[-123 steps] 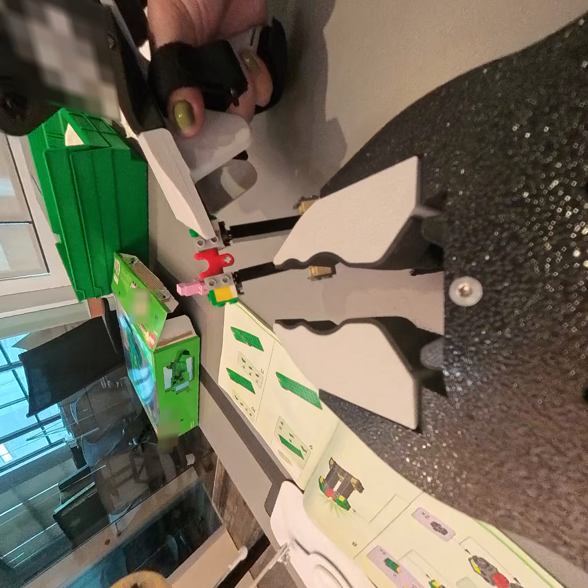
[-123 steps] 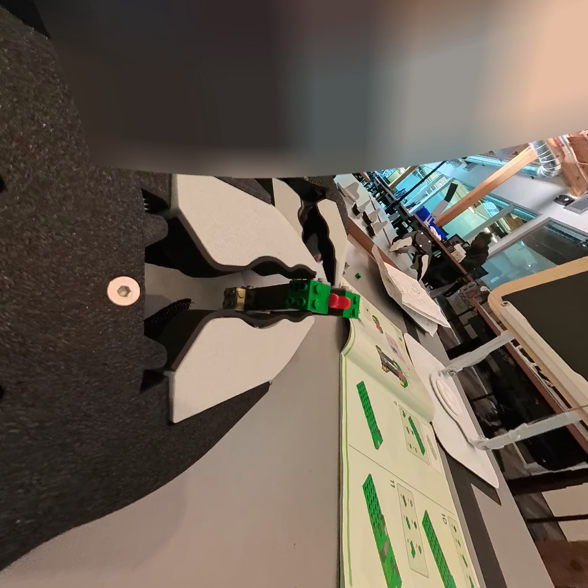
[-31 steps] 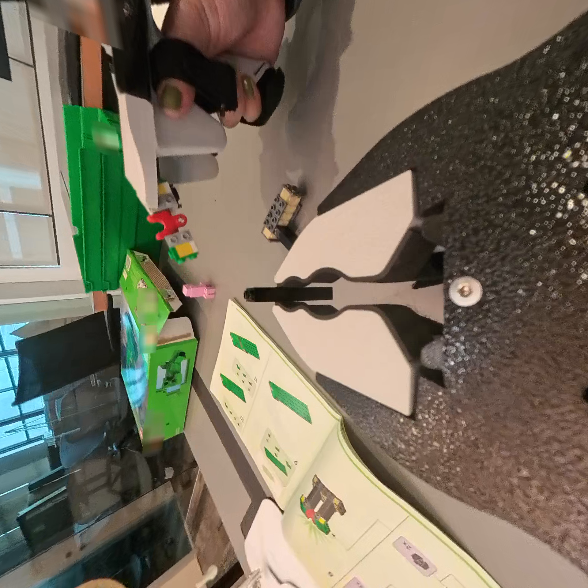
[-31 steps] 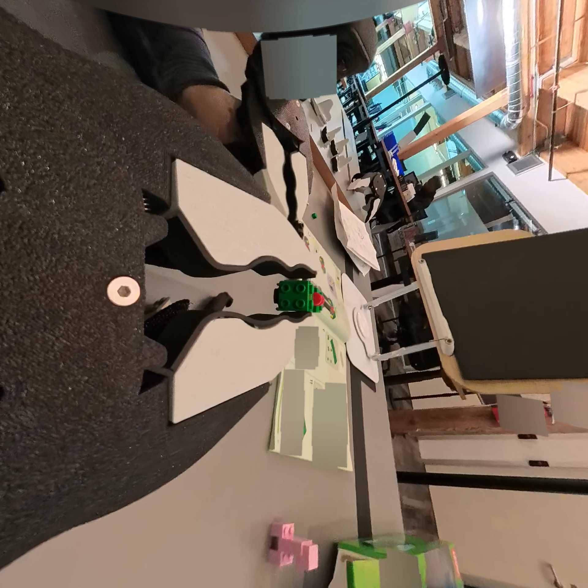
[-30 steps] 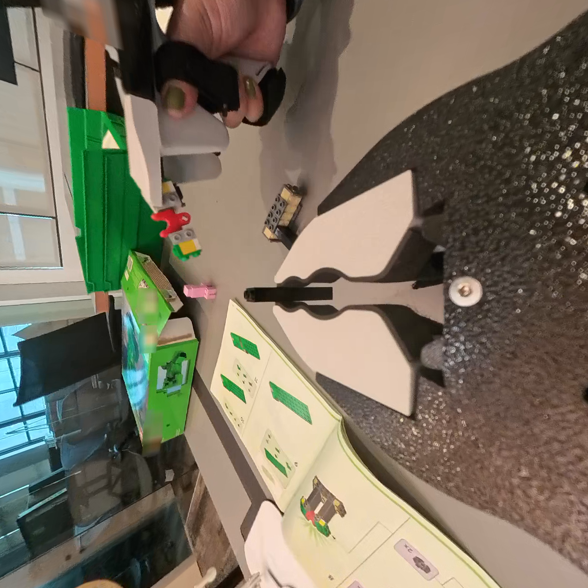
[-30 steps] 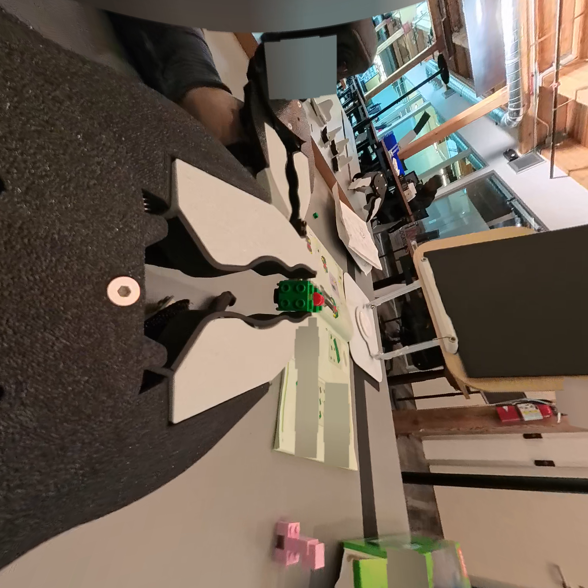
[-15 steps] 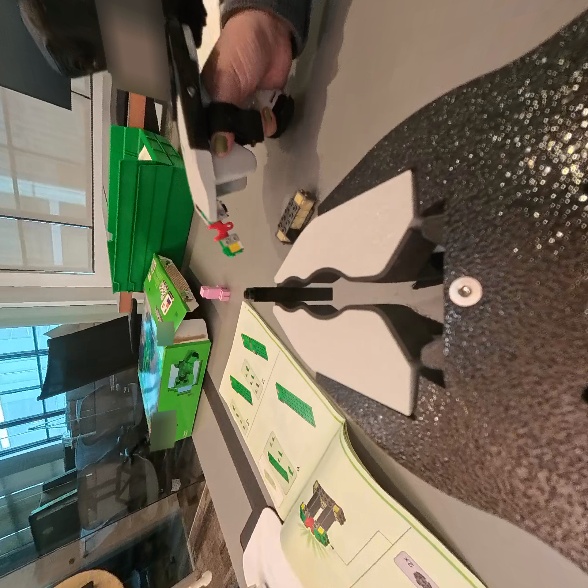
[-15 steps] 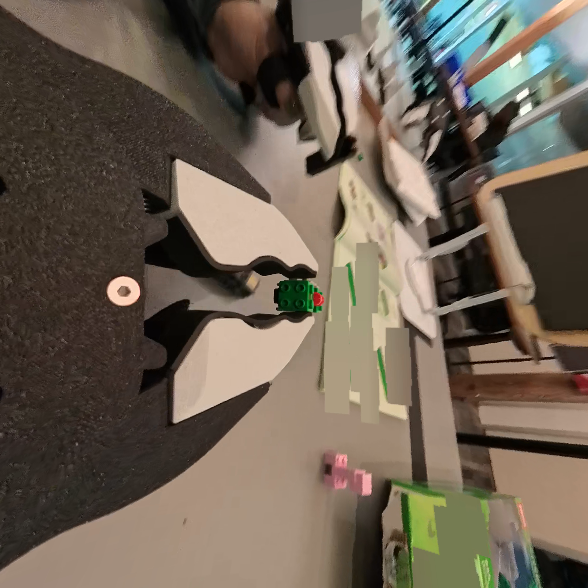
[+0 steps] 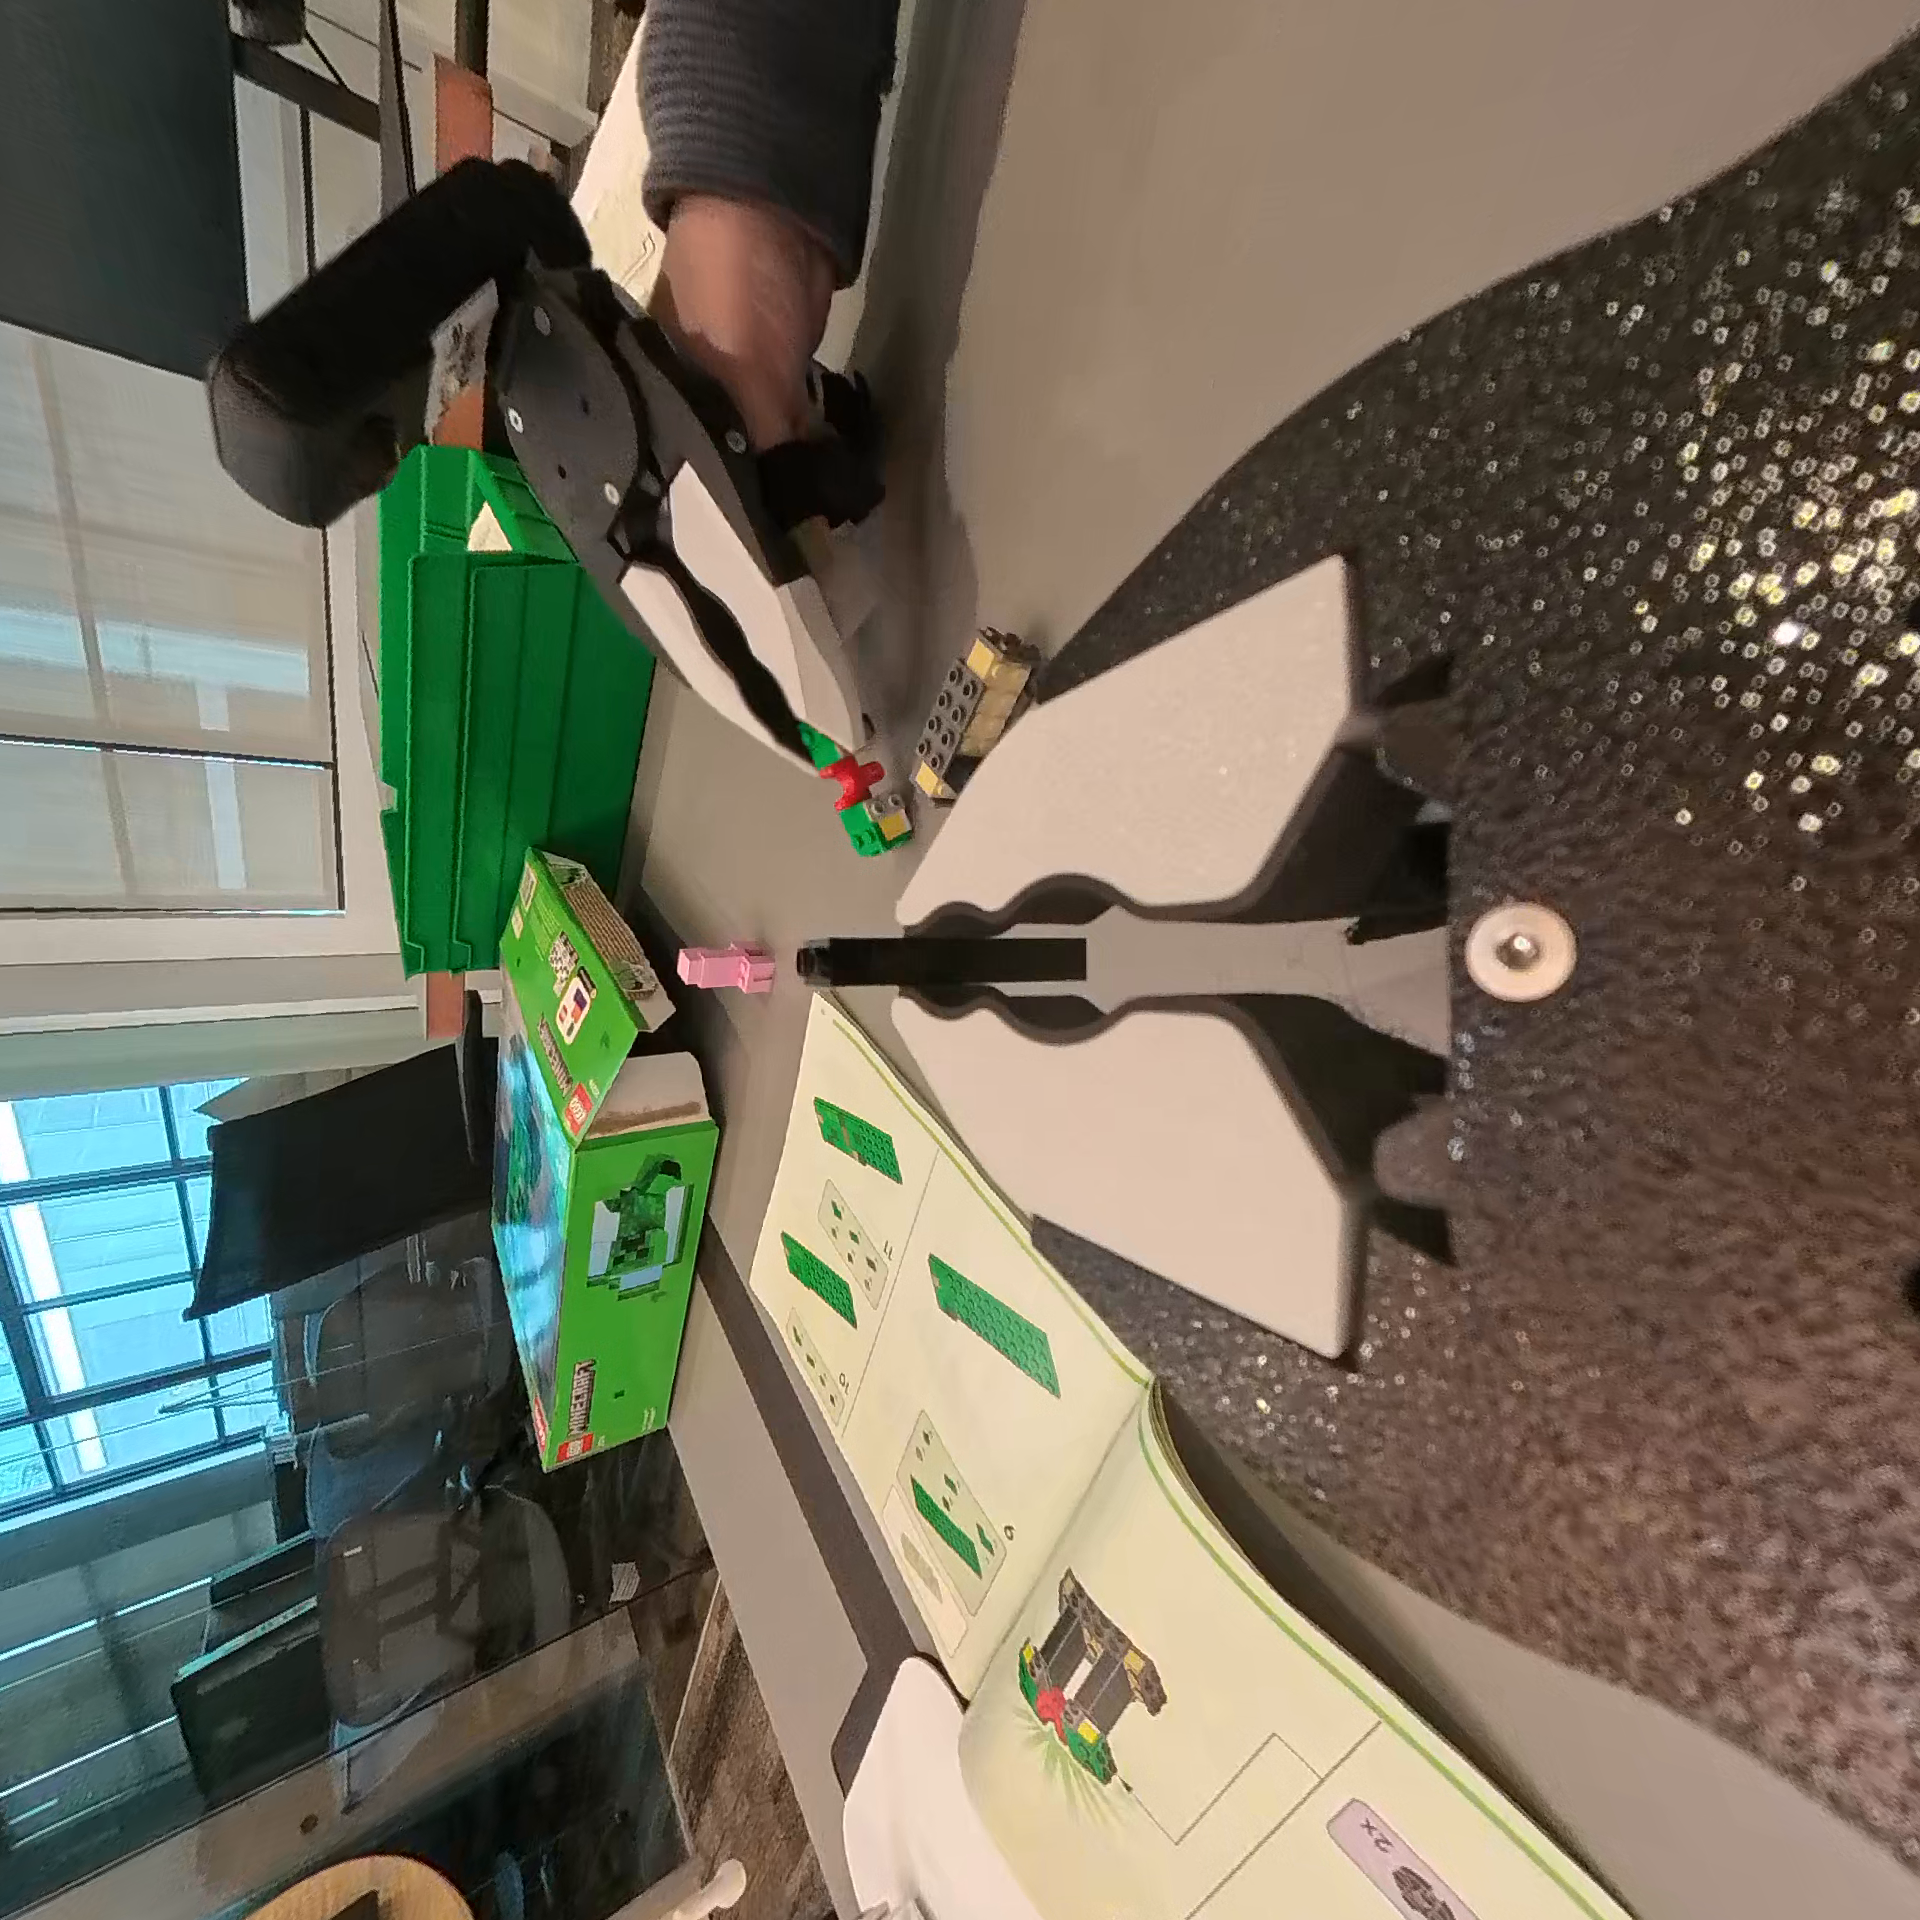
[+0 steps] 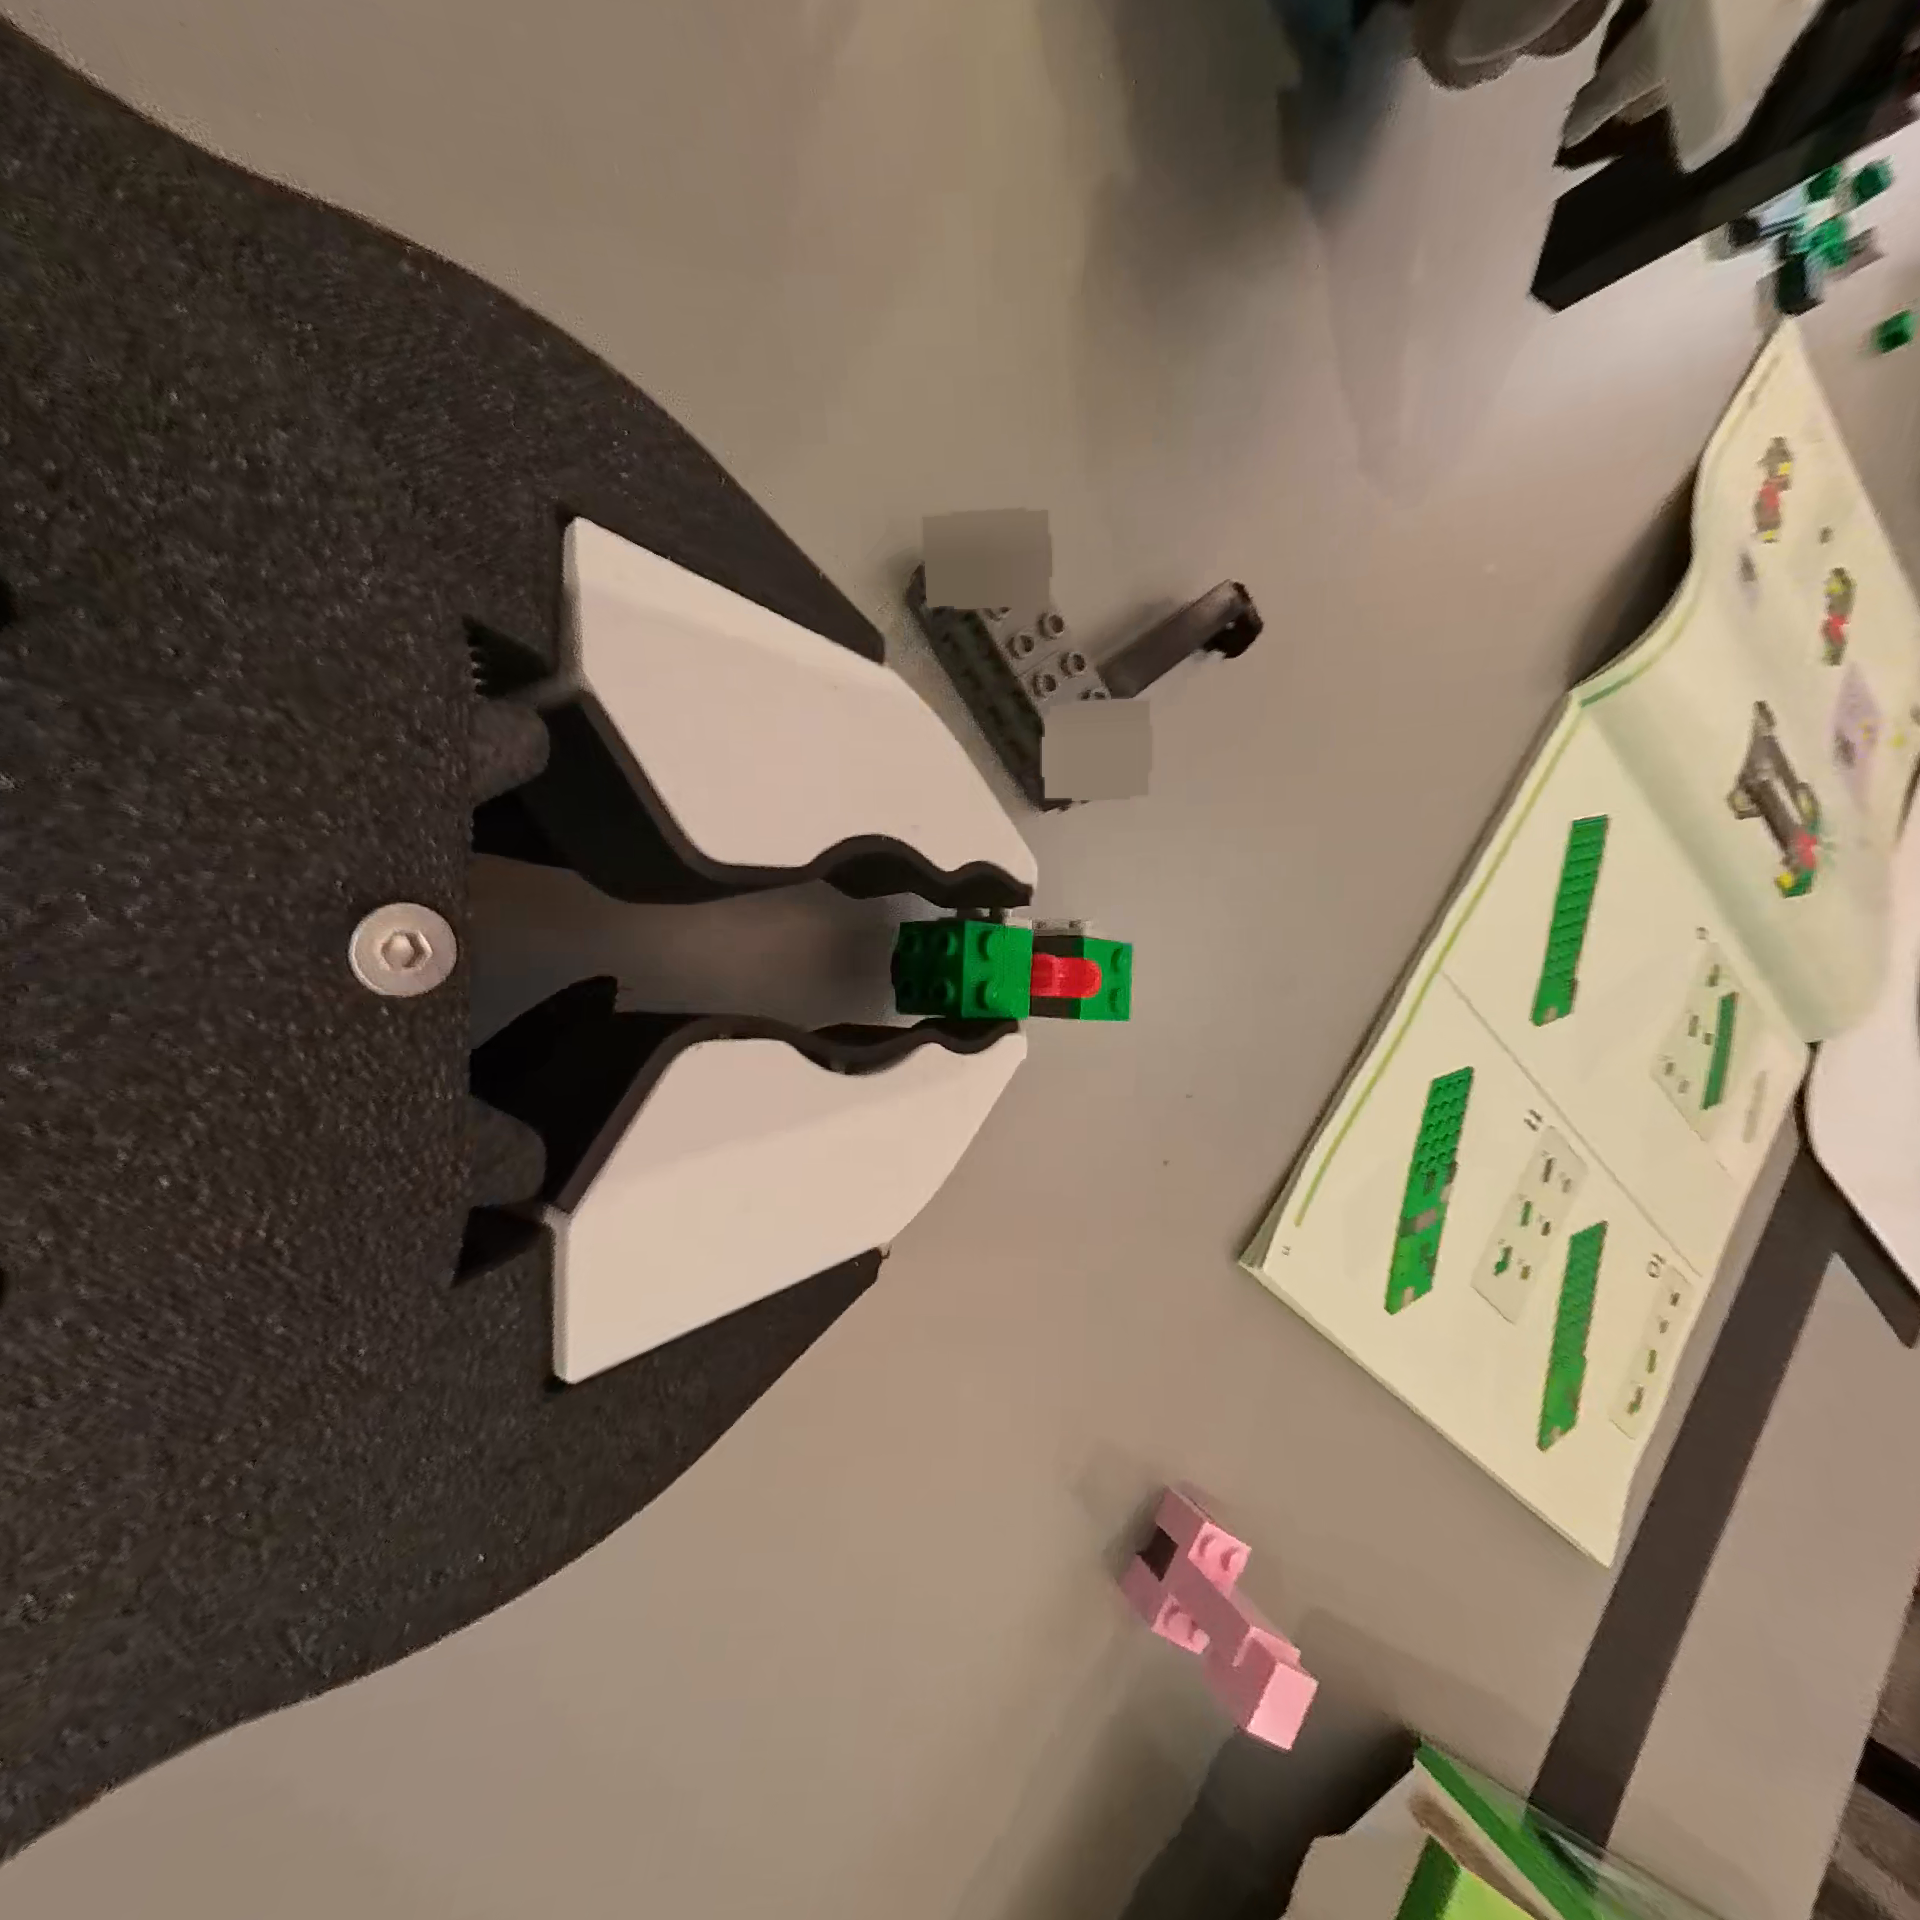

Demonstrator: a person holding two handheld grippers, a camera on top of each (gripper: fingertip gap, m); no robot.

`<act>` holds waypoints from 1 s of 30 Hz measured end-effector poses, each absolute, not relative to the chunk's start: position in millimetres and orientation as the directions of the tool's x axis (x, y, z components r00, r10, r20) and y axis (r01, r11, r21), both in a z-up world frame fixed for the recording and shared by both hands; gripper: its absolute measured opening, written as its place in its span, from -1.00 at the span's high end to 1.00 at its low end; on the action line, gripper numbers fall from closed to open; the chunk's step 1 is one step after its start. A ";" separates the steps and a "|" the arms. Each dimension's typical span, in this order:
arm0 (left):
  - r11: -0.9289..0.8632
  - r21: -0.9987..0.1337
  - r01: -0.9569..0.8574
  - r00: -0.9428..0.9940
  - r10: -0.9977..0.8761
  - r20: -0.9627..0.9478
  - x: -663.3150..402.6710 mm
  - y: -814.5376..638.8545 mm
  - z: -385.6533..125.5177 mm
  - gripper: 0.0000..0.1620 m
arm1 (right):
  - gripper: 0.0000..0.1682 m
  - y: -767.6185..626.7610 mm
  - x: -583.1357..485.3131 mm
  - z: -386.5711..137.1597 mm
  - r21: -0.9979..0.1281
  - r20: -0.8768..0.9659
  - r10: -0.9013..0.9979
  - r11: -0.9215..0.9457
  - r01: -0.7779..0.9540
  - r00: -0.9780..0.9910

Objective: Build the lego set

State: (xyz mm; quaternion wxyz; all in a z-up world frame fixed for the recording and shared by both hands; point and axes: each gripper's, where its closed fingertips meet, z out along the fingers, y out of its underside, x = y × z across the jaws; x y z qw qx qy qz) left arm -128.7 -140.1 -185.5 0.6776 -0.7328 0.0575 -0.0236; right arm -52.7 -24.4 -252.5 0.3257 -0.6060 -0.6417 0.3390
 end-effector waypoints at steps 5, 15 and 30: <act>-0.056 -0.997 -0.057 0.991 -0.126 -0.049 -127.4 -140.7 -183.4 0.91 | 0.51 -19.2 -39.1 -248.8 -0.830 0.028 0.997 0.063 0.554 -0.071; 0.083 -0.948 0.307 0.875 -0.416 0.247 -113.4 -151.7 -156.1 0.91 | 0.51 -36.6 -22.0 -202.7 -0.957 -0.062 0.996 -0.041 0.287 -0.063; 0.091 -0.921 0.379 0.707 -0.671 0.225 -77.9 -166.6 -142.9 0.91 | 0.88 -179.9 -86.1 -173.9 -0.981 -0.185 0.835 -0.124 0.150 -0.518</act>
